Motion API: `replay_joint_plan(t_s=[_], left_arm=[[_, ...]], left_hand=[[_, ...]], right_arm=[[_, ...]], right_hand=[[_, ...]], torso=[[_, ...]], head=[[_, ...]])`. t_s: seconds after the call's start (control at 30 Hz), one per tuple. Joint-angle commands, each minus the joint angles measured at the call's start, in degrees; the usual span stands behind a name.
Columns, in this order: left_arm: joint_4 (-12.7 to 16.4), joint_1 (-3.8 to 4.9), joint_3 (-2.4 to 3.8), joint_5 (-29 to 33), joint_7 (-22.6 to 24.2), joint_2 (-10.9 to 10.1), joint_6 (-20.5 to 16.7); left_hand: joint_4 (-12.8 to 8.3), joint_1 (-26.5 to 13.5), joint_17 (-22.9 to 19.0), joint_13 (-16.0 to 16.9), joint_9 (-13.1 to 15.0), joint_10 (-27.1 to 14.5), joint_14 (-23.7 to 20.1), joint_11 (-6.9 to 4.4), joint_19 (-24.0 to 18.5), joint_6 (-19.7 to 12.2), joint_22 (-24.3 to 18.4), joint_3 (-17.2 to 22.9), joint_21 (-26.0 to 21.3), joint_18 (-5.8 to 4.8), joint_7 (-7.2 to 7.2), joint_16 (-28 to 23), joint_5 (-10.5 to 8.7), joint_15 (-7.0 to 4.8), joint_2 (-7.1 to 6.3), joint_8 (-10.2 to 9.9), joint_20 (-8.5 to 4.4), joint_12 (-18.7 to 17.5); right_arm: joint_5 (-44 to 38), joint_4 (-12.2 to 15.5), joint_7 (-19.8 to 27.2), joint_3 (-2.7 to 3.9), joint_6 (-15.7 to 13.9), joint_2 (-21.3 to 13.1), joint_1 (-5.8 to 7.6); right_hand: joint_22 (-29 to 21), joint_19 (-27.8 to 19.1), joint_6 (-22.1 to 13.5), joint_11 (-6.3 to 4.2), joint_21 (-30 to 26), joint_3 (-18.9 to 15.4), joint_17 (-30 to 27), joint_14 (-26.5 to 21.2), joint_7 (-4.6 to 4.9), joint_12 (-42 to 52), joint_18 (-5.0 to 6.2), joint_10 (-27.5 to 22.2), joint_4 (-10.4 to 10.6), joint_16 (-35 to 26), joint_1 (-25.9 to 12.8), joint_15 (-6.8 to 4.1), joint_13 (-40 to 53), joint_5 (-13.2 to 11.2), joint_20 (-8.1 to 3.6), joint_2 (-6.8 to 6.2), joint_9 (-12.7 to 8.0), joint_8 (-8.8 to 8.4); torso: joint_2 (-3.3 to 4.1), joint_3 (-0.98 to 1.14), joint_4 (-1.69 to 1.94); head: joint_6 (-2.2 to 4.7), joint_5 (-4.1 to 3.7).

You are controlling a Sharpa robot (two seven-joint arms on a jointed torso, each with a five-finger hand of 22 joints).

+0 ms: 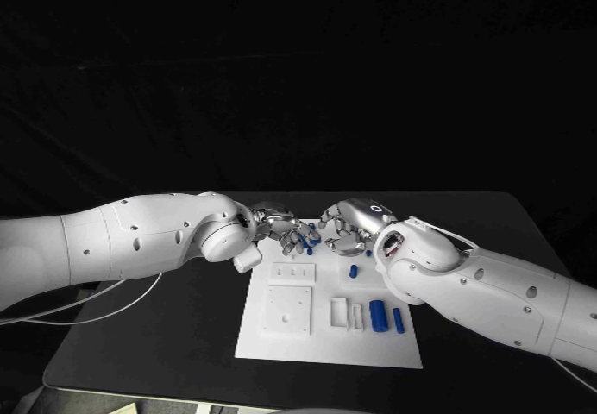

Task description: Assemble the parts on the task board

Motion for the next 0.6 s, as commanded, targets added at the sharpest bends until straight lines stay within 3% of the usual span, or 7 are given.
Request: replay_joint_plan(t_s=[0.03,0.13,0.3,0.37,0.6], left_arm=[[0.0,0.03,0.04,-0.2,0.7,0.1,-0.4],[-0.2,0.03,0.04,-1.7,0.2,0.1,-1.1],[-0.8,0.0,0.04,-4.5,-0.9,0.3,-1.9],[-1.2,-0.03,0.04,-6.8,-1.6,0.4,-2.1],[-3.7,-0.39,0.04,-16.2,-6.0,1.8,-2.1]], left_hand=[[-0.6,-0.9,0.2,0.4,0.4,0.7,0.6,-0.21,0.4,2.4,0.2,0.1,0.6,-0.97,-1.82,0.5,1.04,-0.09,0.01,0.5,-6.31,0.0],[-1.0,-1.5,0.6,0.9,0.9,1.4,0.9,-0.49,0.6,2.9,0.3,0.4,0.9,-0.9,-2.09,1.0,2.12,-0.34,-0.06,0.8,-6.51,0.3],[-1.5,-2.2,1.6,2.3,2.3,3.0,2.1,-1.33,1.5,4.4,1.0,0.7,2.4,-0.57,-2.86,3.2,5.66,-1.19,-0.47,1.8,-7.15,1.8],[-1.6,-2.3,2.2,3.2,3.3,3.5,2.6,-1.79,1.9,5.1,1.4,0.8,3.4,-0.3,-3.27,4.3,8.84,-1.78,-0.95,2.3,-7.62,2.8],[-1.7,-3.0,3.5,6.4,6.8,5.5,5.1,-3.53,4.4,7.7,2.5,0.9,6.0,0.6,-4.86,8.0,13.36,-4.1,-2.02,4.1,-9.0,6.7]], right_arm=[[0.8,-0.3,0.8,0.34,-4.0,-0.7,0.01],[1.2,-0.3,1.2,1.22,-5.3,-1.9,0.01],[1.9,0.0,1.5,2.67,-6.1,-3.9,0.06],[2.4,0.1,1.7,3.66,-6.3,-5.0,0.11],[6.8,0.5,2.8,4.97,-7.0,-8.7,1.1]], right_hand=[[-0.1,-0.6,-2.4,0.38,-0.3,-0.4,-0.1,-0.1,1.68,-0.2,4.92,-1.0,0.0,-0.3,0.7,0.53,0.0,0.3,-0.07,-0.17,-0.1,-0.35],[-0.2,-0.7,-2.5,0.45,-0.5,-0.4,-0.1,-0.2,1.74,-0.1,4.92,-1.1,0.2,-0.3,1.3,0.59,-0.1,1.5,0.03,-0.31,-0.1,-0.3],[-0.2,-0.7,-2.5,0.46,-0.5,-0.5,-0.2,-0.2,1.75,0.0,4.92,-1.2,0.6,-0.3,1.5,0.61,-0.2,2.7,0.14,-0.53,0.0,-0.18],[-0.2,-0.7,-2.4,0.44,-0.6,-0.4,-0.2,-0.2,1.74,0.0,4.92,-1.2,0.8,-0.3,1.7,0.6,-0.3,3.0,0.18,-0.62,0.0,-0.13],[-0.2,-0.8,-2.4,0.41,-0.7,-0.2,-0.3,-0.3,1.7,-0.1,4.92,-1.2,0.9,-0.4,2.1,0.57,-0.4,3.4,0.24,-0.71,0.0,-0.03]], torso=[[-0.02,0.04,0.01],[-0.01,0.03,-0.03],[-0.17,0.06,-0.14],[-0.28,0.09,-0.25],[-0.88,0.37,-0.73]], head=[[0.13,-0.07],[0.2,-0.08],[0.21,0.05],[0.27,0.04],[-0.01,0.56]])
